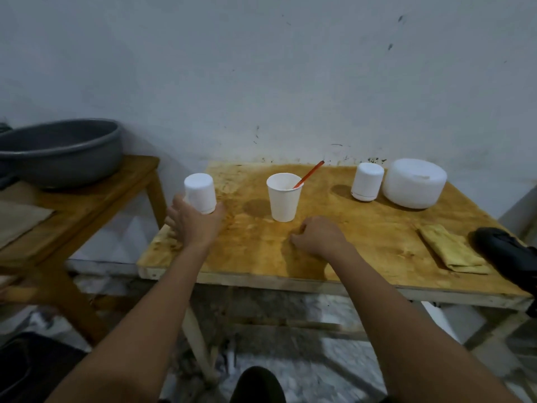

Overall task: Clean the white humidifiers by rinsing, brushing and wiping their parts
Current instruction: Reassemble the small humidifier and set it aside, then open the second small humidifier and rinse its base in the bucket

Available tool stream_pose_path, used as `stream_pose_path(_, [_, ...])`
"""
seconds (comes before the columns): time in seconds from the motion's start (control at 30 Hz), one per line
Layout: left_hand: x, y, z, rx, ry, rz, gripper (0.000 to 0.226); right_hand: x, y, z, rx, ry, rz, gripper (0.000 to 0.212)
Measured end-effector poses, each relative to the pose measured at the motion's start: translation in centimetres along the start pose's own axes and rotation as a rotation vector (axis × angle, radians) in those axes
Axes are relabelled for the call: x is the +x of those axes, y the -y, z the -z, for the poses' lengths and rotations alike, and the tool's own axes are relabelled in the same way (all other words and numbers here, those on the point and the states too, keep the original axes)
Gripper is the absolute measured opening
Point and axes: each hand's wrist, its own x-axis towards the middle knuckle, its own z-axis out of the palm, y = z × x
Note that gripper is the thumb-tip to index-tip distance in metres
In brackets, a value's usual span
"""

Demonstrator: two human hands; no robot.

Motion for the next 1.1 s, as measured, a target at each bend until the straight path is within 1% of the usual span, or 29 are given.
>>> stream_pose_path(0.07, [1.5, 0.5, -0.7, 0.023, 0.069, 0.048, 0.096, 0.1, 0.1, 0.1, -0.010, 0.009, -0.004, 0.040])
stream_pose_path(0.17, [3.2, 0.8, -1.8, 0.066, 0.107, 0.058, 0.095, 0.3, 0.1, 0.0, 0.002, 0.016, -0.011, 0.042])
stream_pose_path(0.37, [5.1, 1.5, -2.8, 0.061, 0.094, 0.070, 0.091, 0.2, -0.2, -0.6, 0.039, -0.001, -0.019, 0.048])
stream_pose_path(0.6, [6.2, 1.8, -2.7, 0.058, 0.106, 0.071, 0.079, 0.5, -0.4, -0.9, 0.032, 0.002, -0.020, 0.055])
stream_pose_path(0.8, [5.0, 1.9, -2.0, 0.022, 0.139, 0.015, 0.078, 0.5, -0.4, -1.2, 0.044, 0.000, -0.019, 0.055])
stream_pose_path(1.0, [-0.4, 1.0, -0.8, -0.022, 0.194, -0.127, 0.072, -0.2, -0.6, -1.4, 0.054, -0.036, -0.002, 0.053])
stream_pose_path(1.1, [-3.0, 0.3, -0.5, -0.003, 0.248, -0.194, 0.070, -0.9, -0.7, -1.6, 0.060, -0.050, 0.017, 0.052])
